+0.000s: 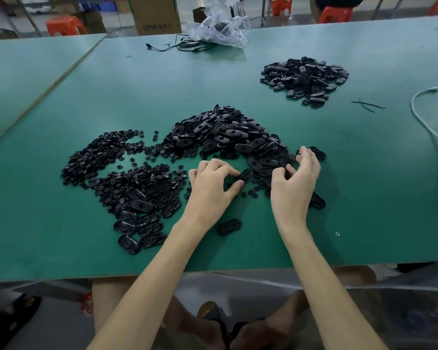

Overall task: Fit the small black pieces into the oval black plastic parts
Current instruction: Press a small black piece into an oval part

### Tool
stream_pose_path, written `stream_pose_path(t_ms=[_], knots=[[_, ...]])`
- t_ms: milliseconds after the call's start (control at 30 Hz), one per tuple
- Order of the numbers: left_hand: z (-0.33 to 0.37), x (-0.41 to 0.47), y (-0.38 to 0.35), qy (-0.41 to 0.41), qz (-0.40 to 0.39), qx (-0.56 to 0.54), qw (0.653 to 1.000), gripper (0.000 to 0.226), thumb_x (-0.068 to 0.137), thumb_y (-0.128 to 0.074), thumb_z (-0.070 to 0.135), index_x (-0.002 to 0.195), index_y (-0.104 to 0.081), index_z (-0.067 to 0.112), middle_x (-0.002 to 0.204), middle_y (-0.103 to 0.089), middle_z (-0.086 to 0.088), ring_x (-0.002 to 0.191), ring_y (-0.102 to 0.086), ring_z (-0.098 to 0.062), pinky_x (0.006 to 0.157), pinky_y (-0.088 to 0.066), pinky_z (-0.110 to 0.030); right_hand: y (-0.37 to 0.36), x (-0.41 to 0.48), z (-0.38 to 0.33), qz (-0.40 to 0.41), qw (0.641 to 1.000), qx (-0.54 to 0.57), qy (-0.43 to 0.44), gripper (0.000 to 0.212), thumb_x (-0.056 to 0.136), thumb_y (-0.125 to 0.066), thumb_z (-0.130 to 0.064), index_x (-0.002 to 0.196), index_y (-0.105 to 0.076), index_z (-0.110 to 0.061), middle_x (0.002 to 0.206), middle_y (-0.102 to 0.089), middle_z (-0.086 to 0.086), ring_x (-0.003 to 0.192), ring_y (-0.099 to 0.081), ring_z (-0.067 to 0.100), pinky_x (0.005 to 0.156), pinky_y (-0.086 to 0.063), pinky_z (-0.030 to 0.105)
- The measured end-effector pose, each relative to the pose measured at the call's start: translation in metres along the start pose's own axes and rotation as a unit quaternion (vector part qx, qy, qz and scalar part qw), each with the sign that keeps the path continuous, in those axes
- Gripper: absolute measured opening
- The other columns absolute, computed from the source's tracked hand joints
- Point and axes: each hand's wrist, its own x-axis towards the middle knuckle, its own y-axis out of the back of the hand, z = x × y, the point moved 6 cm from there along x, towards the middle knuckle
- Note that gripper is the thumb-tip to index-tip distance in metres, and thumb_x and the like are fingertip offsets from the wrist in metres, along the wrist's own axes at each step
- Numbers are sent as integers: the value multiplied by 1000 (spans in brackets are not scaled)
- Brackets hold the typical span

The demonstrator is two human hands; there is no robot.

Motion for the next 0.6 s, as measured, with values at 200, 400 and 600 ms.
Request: stream_pose_path(t_ms=[200,400,600], knots=[[1,1,3,19,-8,-46,999,10,93,-76,29,101,-69,31,110,-60,17,112,-46,-5,93,-15,-12,-4,-3,-8,-23,995,-60,74,46,99,-58,-4,143,-55,-14,142,-47,0,132,-46,20,111,-39,23],[4,-1,11,12,28,-129,991,20,94,-75,18,97,-62,33,98,-67,17,94,-61,-3,96,-19,-8,-23,-14,-16,-103,961,-178,186,20,106,-60,-33,114,-75,-23,110,-66,-9,112,-49,13,96,-25,27],[6,-2,19,2,71,-160,985,22,91,-77,14,95,-64,31,98,-65,14,88,-63,-8,101,-43,-41,-30,-17,-16,-154,953,-170,197,29,108,-52,-39,102,-75,-22,82,-64,-16,90,-53,10,93,-26,28]])
